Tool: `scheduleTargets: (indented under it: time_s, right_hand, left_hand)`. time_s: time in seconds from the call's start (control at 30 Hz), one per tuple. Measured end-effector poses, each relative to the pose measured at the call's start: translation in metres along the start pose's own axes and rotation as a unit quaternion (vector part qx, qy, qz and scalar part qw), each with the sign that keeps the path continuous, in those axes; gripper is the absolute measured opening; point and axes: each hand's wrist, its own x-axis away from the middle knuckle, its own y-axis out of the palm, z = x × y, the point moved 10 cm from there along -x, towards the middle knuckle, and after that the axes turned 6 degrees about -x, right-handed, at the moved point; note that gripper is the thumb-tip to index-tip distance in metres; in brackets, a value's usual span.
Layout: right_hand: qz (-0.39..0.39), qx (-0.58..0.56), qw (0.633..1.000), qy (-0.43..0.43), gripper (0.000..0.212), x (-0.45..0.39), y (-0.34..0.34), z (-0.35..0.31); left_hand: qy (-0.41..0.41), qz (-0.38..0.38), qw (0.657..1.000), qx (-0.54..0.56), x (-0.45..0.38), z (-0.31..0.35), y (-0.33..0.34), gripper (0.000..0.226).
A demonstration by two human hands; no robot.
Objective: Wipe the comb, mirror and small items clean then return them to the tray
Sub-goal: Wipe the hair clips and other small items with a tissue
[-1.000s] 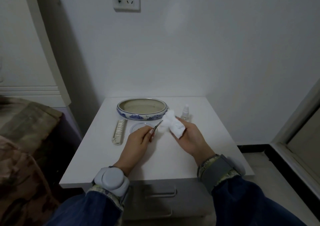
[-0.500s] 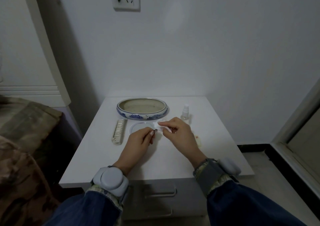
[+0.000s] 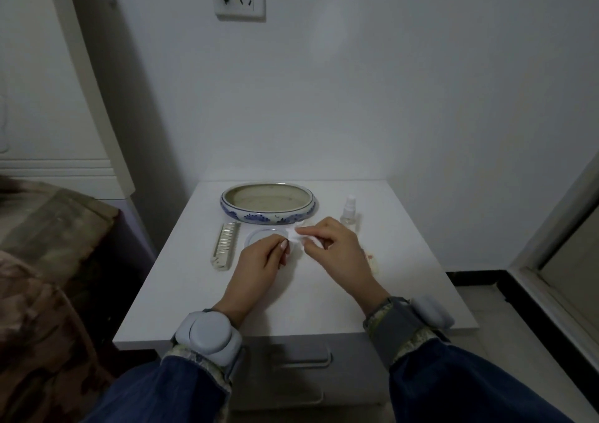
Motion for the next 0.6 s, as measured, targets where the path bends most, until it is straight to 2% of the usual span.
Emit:
scheduleTargets:
  time_s: [0.23,0.3,0.43,0.5,0.6]
  right_hand:
    - [0.111,0.026,0.992,0.062,0.023,0.000,-0.028,0.026]
    - [0.126,0.015,0.991,0.050,0.022,0.000,-0.032,0.020]
    - [0.045,0.021,0.997,-0.062,0.026,0.002,-0.012,-0.016]
    - [0.015,0.055,0.995,-0.082,0.025,0.005,-0.002,-0.019]
    - [0.040,0.100,0.992,-0.068,0.024,0.002,-0.007,-0.008]
  left_hand:
    - [0.007,0.011,1.000,0.007,-0.001,0.002,-0.003,0.028]
    - [0.006,0.010,1.000,0.000,0.000,0.001,-0.003,0.029]
    - [0.005,0.016,1.000,-0.015,-0.001,-0.001,-0.002,0.030]
    - [0.007,0.013,1.000,-0.023,-0.001,-0.001,-0.002,0.034]
    - [0.018,0.012,1.000,-0.022,0.000,0.003,-0.003,0.032]
